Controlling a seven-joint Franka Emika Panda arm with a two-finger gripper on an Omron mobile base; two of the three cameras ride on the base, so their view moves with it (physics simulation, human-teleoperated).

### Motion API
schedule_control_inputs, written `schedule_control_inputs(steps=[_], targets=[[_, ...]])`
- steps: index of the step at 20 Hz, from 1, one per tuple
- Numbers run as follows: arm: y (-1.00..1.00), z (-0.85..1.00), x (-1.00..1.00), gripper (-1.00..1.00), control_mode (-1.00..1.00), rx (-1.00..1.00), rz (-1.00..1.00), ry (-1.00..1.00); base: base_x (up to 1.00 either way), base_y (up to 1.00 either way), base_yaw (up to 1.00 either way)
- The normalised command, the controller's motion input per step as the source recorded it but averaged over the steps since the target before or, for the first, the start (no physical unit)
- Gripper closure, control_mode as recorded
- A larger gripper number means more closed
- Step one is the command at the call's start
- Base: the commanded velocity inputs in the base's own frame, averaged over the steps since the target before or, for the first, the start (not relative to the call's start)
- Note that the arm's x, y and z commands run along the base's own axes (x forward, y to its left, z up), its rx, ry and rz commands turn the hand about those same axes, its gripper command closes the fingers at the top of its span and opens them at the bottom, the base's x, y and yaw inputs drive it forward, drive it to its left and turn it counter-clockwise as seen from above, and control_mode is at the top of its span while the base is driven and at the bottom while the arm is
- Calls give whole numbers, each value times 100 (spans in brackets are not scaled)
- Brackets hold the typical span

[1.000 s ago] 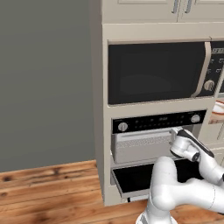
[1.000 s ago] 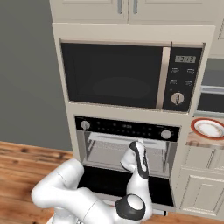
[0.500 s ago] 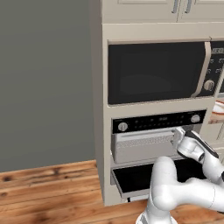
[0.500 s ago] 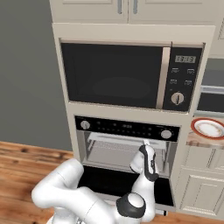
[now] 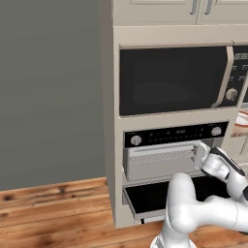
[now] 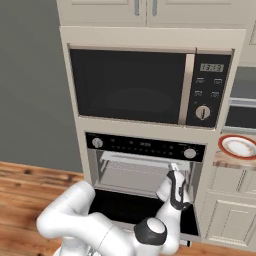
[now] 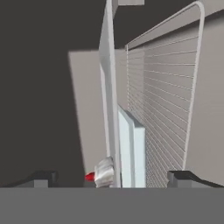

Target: Take the baked cake out of the oven and place it on the plate for cooling. Then close the oven door.

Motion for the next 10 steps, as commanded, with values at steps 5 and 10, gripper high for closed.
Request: schedule_control_inputs(steps=[5, 10], targets=[[9, -15, 3, -100, -100, 0, -3, 0, 0, 0, 0], [14, -12, 14, -100, -100, 0, -4, 0, 0, 0, 0]])
